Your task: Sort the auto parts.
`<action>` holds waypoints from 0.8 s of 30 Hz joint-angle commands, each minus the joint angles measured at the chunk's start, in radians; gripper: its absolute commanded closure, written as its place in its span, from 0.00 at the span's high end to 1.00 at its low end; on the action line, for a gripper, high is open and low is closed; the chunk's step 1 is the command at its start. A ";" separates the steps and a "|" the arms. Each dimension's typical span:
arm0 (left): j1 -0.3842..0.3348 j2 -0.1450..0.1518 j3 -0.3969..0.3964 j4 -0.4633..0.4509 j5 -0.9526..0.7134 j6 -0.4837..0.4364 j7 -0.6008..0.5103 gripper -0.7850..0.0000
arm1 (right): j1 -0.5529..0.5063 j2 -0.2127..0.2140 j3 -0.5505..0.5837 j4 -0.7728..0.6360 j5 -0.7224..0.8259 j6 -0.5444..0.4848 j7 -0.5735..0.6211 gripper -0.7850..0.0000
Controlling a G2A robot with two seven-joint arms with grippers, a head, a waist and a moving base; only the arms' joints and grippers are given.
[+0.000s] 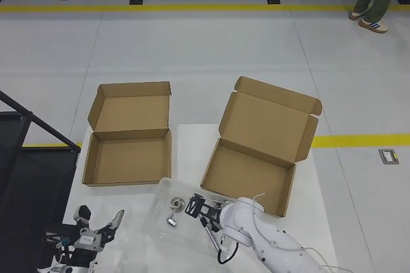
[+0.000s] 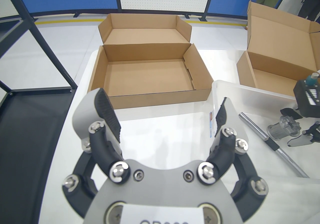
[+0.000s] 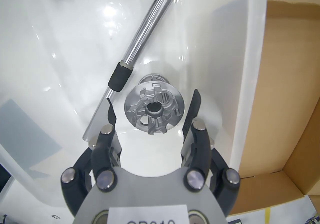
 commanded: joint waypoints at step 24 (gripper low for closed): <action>0.000 0.000 0.000 0.000 0.000 0.000 0.000 1.00 | -0.051 0.047 0.255 -0.455 -0.058 -0.114 -0.040 0.00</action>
